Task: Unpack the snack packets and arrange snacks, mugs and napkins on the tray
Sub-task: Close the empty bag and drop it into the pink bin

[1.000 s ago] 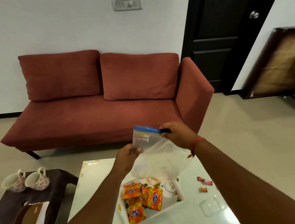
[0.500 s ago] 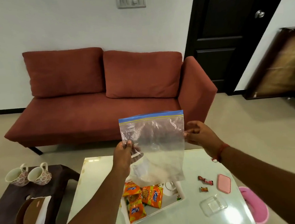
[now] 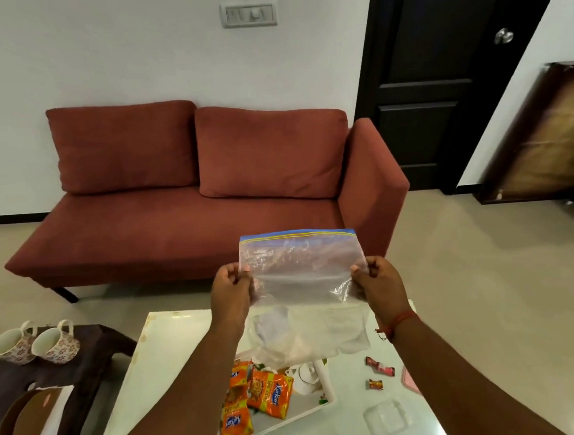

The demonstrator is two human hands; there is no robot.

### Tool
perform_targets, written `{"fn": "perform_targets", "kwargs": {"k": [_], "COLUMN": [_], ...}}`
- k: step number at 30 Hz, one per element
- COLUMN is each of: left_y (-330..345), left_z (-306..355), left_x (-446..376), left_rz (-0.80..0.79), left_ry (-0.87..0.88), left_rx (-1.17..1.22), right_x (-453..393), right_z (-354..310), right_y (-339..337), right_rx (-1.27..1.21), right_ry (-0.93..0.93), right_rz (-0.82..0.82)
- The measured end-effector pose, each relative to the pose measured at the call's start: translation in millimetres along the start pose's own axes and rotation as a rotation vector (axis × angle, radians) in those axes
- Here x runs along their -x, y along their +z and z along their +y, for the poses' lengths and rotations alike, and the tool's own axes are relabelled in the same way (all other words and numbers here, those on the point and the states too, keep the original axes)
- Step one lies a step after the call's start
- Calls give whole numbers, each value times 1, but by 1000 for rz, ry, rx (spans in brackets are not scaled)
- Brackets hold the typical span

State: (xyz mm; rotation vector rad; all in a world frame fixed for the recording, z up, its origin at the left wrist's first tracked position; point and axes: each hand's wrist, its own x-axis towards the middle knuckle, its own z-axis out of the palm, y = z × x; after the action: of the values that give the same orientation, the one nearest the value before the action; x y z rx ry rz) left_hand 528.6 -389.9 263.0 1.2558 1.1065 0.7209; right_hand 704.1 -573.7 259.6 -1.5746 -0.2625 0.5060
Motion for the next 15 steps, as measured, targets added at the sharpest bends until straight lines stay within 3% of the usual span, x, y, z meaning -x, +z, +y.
{"fn": "perform_targets", "kwargs": {"k": [4,7,10,15], "left_y": [5,-2,-7,-16], "left_z": [4,1,11,29], "left_x": [4,1,2,-3], "left_rz": [-205,-340,-309,-181], "left_ry": [-17,56,112,311], "left_rx": [207,24,-185,-461], "right_x": [-8,-10,-6,-6], "right_z": [-9,-15,-23,-32], "right_y": [-6,-16,-17,-8], "right_rx": [-66,12,164,637], "right_ry": [-25,-74,-101,-368], "right_rz": [28,-150,-326,-232]}}
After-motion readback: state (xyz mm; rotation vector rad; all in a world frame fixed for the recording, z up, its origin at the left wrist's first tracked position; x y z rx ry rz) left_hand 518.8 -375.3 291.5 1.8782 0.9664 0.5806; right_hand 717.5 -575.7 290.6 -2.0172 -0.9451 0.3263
